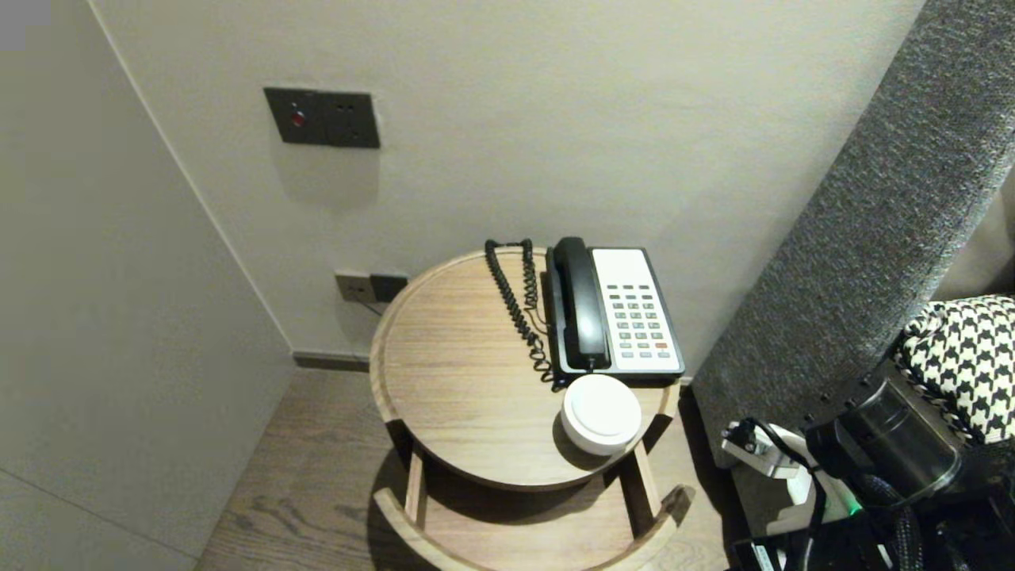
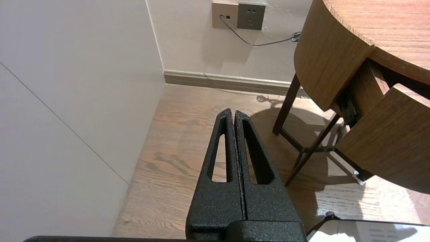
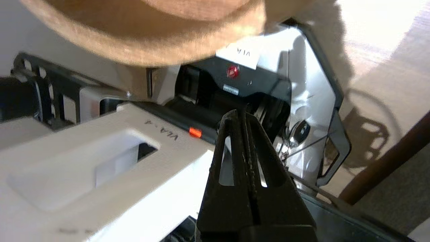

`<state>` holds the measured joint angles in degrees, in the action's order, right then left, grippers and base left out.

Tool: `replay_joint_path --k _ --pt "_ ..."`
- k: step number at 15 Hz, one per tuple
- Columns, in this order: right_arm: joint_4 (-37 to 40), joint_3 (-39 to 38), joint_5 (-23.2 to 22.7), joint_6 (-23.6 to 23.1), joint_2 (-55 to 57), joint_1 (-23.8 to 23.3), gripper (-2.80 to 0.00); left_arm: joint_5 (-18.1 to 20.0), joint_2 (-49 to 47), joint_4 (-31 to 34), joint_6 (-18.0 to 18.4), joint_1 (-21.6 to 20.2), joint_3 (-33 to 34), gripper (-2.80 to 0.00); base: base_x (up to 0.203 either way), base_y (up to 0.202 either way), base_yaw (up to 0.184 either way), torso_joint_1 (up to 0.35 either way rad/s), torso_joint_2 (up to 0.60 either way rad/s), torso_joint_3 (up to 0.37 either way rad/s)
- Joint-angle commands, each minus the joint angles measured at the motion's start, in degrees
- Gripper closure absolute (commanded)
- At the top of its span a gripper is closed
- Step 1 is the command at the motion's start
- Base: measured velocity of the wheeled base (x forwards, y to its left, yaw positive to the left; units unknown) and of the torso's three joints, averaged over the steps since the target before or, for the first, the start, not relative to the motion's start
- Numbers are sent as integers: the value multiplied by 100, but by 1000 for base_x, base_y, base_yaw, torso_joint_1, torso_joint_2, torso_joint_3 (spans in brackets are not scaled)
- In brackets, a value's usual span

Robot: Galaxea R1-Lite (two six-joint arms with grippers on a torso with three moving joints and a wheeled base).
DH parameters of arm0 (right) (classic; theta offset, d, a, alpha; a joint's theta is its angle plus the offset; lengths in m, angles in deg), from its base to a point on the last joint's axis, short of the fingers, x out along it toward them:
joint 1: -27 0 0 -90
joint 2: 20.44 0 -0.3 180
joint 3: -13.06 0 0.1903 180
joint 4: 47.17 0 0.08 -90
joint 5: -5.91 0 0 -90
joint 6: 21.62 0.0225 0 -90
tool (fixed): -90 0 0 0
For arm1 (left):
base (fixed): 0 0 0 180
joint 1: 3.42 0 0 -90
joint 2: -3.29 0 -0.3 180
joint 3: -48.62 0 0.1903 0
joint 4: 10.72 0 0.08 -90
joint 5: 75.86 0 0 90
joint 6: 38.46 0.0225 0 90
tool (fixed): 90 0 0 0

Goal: Open the nightstand drawer

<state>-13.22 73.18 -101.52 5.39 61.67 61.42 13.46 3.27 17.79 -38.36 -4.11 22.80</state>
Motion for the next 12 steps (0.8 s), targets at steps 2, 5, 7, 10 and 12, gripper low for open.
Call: replay_joint_path --k 2,5,7,10,12 --pt "5 -180 -84 7 -136 38 0 -2 11 4 -2 -2 -1 0 0 0 0 0 0 0" --pt "14 -282 -119 7 -239 38 0 -2 11 4 -2 -2 -1 0 0 0 0 0 0 0" --pt "126 -291 -136 7 -335 38 0 -2 11 4 -2 -2 -1 0 0 0 0 0 0 0" --pt "136 -214 -181 6 -383 20 0 -2 11 4 -2 -5 -1 0 0 0 0 0 0 0" --pt "104 53 -181 4 -406 -38 0 -2 11 4 -2 -9 -1 0 0 0 0 0 0 0"
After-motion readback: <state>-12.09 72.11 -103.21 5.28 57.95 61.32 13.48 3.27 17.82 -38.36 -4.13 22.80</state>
